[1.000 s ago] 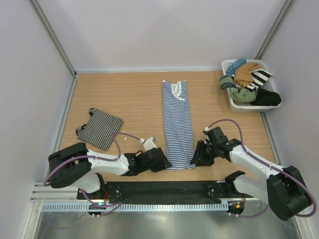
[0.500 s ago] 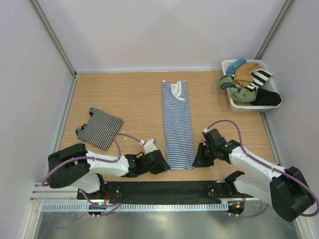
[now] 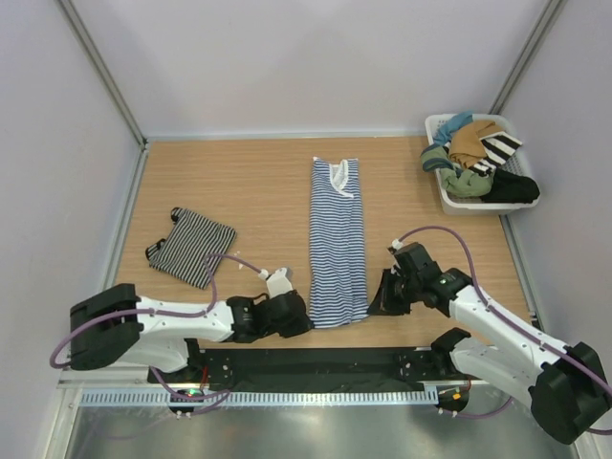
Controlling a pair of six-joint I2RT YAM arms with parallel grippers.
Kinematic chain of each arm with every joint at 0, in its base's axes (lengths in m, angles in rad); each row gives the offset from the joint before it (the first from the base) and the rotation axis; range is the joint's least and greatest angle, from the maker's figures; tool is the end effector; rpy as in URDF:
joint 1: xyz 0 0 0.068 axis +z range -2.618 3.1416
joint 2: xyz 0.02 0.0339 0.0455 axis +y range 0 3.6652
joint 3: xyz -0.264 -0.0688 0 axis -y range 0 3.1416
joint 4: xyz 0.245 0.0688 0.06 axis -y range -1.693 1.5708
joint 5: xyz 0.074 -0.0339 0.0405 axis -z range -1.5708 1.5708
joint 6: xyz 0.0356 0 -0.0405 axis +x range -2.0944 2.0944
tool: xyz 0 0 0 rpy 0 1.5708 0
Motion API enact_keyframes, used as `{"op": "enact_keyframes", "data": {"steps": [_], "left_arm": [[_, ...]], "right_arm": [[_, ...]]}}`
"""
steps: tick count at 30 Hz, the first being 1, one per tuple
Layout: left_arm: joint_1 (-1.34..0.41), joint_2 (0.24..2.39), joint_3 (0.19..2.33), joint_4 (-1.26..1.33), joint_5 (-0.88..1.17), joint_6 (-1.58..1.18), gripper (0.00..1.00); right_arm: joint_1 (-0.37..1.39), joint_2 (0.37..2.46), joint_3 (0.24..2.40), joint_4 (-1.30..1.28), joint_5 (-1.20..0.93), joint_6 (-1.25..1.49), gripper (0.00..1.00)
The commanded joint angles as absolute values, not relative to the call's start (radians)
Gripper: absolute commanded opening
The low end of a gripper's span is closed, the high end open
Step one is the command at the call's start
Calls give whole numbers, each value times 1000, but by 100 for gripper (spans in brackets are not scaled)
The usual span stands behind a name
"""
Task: Fold and stack the tank tops
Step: Fold the tank top
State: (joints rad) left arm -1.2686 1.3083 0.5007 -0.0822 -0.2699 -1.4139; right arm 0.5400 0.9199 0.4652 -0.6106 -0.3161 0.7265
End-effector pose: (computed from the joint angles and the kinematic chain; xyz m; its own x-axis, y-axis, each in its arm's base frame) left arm 0.0782 -0.2190 0.1487 -0.8956 -0.3257 -0.3030 -0.0924 0.8025 -0.5895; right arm 0.1304 0.0911 0.1755 -0.9713 0.1538 -0.1813 0.0367 0.8503 0.5250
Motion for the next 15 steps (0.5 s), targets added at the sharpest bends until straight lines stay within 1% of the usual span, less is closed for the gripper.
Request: {"op": "enact_keyframes", "data": {"steps": [1,9,15], "left_arm": [[-1272,1221,522,-193,-319,-1399,0],[-1267,1149,586,-323,-376,-1368,0],[-1177,1118,676,-393,-387,-1249,1]], "right_arm": [[545,887,552,-650,-307,726,1],[543,899,607,-650,-296,710,1],[545,966,678,-626,-236,684,1]]}}
